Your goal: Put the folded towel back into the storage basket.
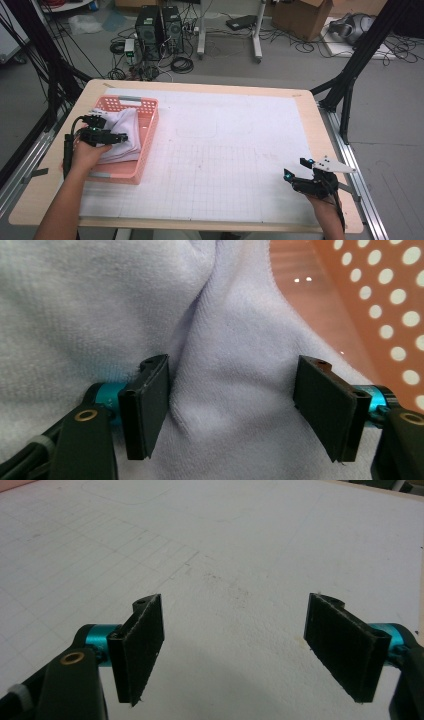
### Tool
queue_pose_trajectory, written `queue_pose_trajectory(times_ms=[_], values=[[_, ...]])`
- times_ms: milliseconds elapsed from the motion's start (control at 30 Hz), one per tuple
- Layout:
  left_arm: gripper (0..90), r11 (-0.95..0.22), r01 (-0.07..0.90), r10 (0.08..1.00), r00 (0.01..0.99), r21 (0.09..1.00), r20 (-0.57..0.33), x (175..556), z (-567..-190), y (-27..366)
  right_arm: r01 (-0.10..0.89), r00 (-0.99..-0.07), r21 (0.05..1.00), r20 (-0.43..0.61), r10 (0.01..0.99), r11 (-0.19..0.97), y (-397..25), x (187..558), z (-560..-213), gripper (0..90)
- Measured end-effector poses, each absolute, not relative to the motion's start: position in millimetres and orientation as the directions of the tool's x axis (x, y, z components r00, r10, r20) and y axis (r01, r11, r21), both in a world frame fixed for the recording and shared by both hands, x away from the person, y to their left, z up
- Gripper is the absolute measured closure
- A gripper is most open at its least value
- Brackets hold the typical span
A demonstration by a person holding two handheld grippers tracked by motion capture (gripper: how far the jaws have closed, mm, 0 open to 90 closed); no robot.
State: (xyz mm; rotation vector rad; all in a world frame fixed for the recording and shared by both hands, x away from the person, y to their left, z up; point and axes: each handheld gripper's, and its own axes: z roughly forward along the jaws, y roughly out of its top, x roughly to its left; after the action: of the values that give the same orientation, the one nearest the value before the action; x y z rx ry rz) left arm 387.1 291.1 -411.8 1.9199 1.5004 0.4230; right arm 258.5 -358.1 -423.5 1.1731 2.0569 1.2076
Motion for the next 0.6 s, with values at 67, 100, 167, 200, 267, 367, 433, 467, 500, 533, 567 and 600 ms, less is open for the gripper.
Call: queue_pose_trajectory(times_ms=[67,100,167,200,267,367,433,467,500,533,567,600], values=[[32.5,-0.138,0.735,0.937,0.315,0.664,-0.153,387.3,-412.3,291.1,0.435,-0.522,0.867,0.02,0.853,0.246,-357.3,258.4,-423.8,22.8],[33.4,-0.147,0.732,0.93,0.331,0.665,-0.159,387.4,-412.5,290.8,0.434,-0.524,0.866,0.018,0.852,0.249,-356.8,258.6,-423.8,22.8],[36.1,-0.174,0.724,0.914,0.37,0.668,-0.164,387.1,-412.9,289.5,0.432,-0.526,0.866,0.016,0.85,0.251,-355.9,259.1,-423.9,22.8],[37.9,-0.199,0.717,0.903,0.4,0.668,-0.16,386.8,-412.8,288.6,0.433,-0.526,0.866,0.018,0.85,0.25,-355.5,259.0,-423.9,22.8],[41.2,-0.243,0.697,0.873,0.46,0.675,-0.16,386.2,-413.3,285.5,0.435,-0.524,0.865,0.019,0.852,0.249,-355.8,258.7,-423.8,22.8],[44.8,-0.297,0.666,0.815,0.55,0.684,-0.183,384.9,-413.8,282.0,0.434,-0.522,0.867,0.02,0.853,0.246,-357.1,258.5,-423.8,22.8],[44.7,-0.308,0.66,0.804,0.566,0.685,-0.184,384.2,-413.0,281.2,0.433,-0.521,0.867,0.019,0.853,0.246,-357.4,258.4,-423.7,22.8],[42.6,-0.292,0.668,0.814,0.549,0.685,-0.189,384.4,-412.5,281.7,0.433,-0.522,0.867,0.019,0.853,0.246,-357.5,258.5,-423.8,22.8],[40.2,-0.265,0.677,0.83,0.523,0.686,-0.196,384.8,-411.2,283.3,0.434,-0.523,0.867,0.021,0.852,0.245,-357.4,258.6,-423.9,22.8],[36.2,-0.236,0.681,0.846,0.495,0.693,-0.198,385.0,-409.1,285.9,0.435,-0.521,0.867,0.021,0.854,0.244,-357.4,258.7,-423.8,22.8],[33.1,-0.206,0.677,0.866,0.463,0.706,-0.191,384.4,-406.5,288.4,0.435,-0.521,0.866,0.021,0.853,0.245,-357.3,258.7,-423.8,22.8],[30.9,-0.176,0.659,0.883,0.434,0.731,-0.179,382.8,-403.6,290.9,0.435,-0.522,0.866,0.019,0.853,0.247,-357.5,258.8,-423.9,22.8]])
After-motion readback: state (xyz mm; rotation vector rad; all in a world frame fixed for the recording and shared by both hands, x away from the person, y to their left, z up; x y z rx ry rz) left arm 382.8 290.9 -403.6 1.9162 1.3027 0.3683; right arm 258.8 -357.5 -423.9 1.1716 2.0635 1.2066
